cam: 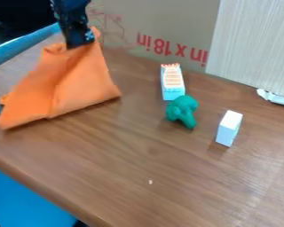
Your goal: Fold the cloth bottom right to top
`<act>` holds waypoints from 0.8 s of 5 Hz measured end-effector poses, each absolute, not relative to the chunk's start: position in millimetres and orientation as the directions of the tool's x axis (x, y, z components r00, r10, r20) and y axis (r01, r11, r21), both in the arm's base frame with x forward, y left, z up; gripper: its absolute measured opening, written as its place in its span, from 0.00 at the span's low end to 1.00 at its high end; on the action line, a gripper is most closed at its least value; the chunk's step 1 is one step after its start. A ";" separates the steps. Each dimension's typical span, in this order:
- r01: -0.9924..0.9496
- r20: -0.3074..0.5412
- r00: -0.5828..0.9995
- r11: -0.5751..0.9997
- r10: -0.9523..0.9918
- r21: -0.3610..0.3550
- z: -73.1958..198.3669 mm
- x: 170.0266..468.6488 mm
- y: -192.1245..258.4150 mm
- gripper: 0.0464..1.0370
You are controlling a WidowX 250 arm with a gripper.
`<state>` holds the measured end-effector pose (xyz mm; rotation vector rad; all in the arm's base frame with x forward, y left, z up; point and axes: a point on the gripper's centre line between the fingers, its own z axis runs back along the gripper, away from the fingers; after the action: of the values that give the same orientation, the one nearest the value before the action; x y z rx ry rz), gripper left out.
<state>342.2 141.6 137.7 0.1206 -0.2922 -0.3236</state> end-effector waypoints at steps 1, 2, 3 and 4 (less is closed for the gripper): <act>0.318 0.254 0.901 0.933 -0.352 0.167 140.7 355.9 151.9 0.02; 0.307 0.240 0.909 0.936 -0.341 0.170 139.9 370.0 166.0 0.02; 0.290 0.217 0.920 0.939 -0.327 0.185 135.3 382.8 180.8 0.02; 0.262 0.205 0.932 0.946 -0.300 0.193 132.3 395.6 193.6 0.02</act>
<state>395.6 193.6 132.3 0.1639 -0.2348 -0.2888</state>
